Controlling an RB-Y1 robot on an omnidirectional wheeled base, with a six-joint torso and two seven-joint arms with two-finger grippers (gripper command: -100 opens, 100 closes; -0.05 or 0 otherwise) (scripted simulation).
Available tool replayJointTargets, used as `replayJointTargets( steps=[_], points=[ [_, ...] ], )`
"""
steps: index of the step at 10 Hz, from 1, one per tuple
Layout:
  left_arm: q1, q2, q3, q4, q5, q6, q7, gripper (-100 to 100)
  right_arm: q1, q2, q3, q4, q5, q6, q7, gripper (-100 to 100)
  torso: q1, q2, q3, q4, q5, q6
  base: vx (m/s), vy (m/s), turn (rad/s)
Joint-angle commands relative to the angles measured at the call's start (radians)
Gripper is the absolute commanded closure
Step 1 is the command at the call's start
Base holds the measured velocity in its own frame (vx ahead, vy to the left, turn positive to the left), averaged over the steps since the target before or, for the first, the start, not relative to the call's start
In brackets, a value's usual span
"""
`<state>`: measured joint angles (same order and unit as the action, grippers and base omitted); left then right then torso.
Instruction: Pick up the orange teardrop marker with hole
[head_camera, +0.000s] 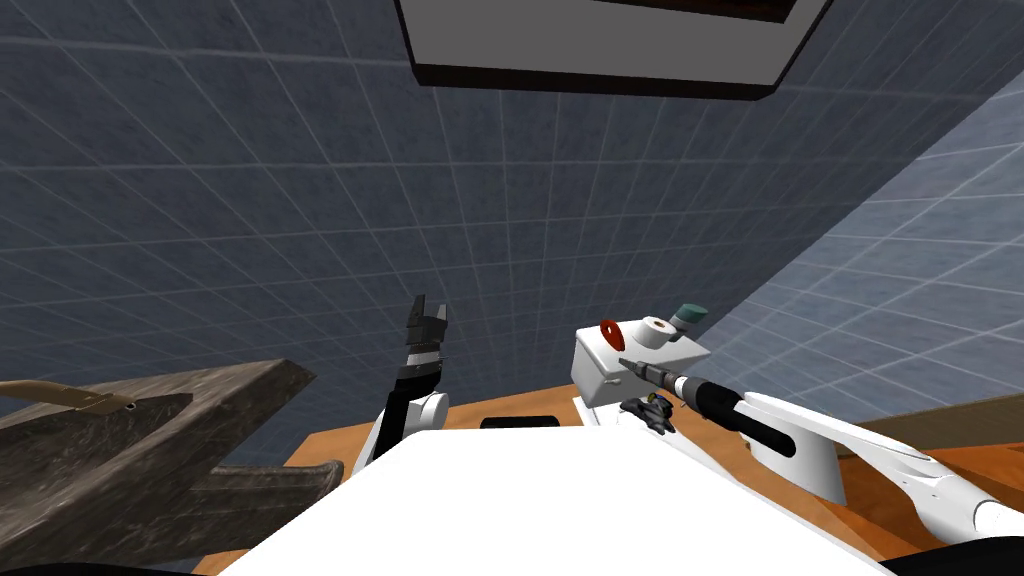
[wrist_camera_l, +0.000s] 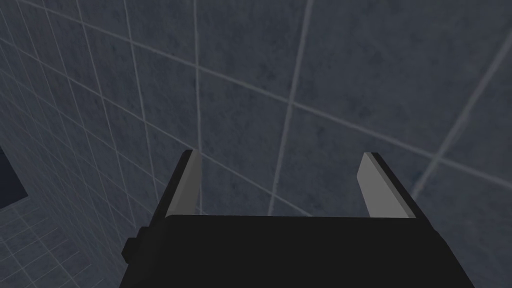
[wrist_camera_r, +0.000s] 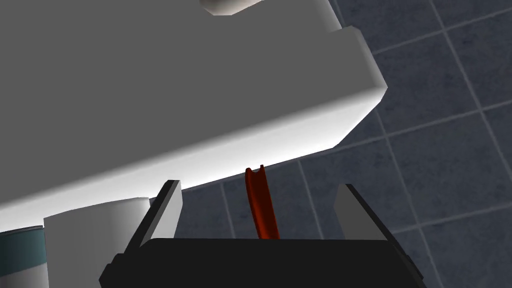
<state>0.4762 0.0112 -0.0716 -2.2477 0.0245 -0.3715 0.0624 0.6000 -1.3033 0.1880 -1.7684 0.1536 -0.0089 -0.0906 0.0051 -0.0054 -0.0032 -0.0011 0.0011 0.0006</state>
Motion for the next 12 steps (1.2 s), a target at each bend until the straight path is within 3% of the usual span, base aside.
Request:
replayJointTargets(
  steps=[1, 6, 8, 9, 10, 11, 12],
  points=[
    [0.000, 0.000, 0.000, 0.000, 0.000, 0.000, 0.000, 0, -0.003, -0.028, -0.002, 0.014, 0.006, -0.004, -0.008, -100, 0.000, 0.000, 0.000, 0.000, 0.000, 0.000, 0.045, 0.045, 0.038],
    [0.000, 0.000, 0.000, 0.000, 0.000, 0.000, 0.000, 0, -0.021, -0.160, -0.010, 0.077, 0.045, -0.005, -0.047, -100, -0.001, 0.001, 0.001, 0.000, 0.000, 0.000, 0.053, 0.046, 0.102],
    [0.000, 0.000, 0.000, 0.000, 0.000, 0.000, 0.000, 0, -0.025, -0.191, -0.011, 0.092, 0.054, -0.004, -0.055, -100, -0.002, 0.002, 0.001, 0.000, 0.000, 0.001, 0.034, 0.031, 0.068],
    [0.000, 0.000, 0.000, 0.000, 0.000, 0.000, 0.000, 0, -0.015, -0.184, -0.019, 0.079, 0.050, -0.002, -0.053, -100, -0.002, 0.003, 0.002, 0.001, -0.001, 0.001, 0.010, 0.011, 0.010],
    [0.000, 0.000, 0.000, 0.000, 0.000, 0.000, 0.000, 0, -0.014, -0.186, -0.020, 0.079, 0.051, -0.001, -0.054, 0, -0.003, 0.005, 0.003, 0.001, -0.001, 0.001, 0.000, 0.000, 0.000],
    [0.000, 0.000, 0.000, 0.000, 0.000, 0.000, 0.000, 0, -0.021, -0.179, -0.015, 0.114, 0.039, -0.002, -0.062, -100, -0.004, 0.005, 0.003, 0.001, -0.001, 0.001, -0.055, -0.011, 0.288],
    [0.000, 0.000, 0.000, 0.000, 0.000, 0.000, 0.000, 0, -0.027, -0.172, -0.011, 0.148, 0.027, -0.002, -0.069, -100, -0.005, 0.008, 0.004, 0.002, -0.001, 0.000, -0.130, -0.006, 0.447]
  ],
)
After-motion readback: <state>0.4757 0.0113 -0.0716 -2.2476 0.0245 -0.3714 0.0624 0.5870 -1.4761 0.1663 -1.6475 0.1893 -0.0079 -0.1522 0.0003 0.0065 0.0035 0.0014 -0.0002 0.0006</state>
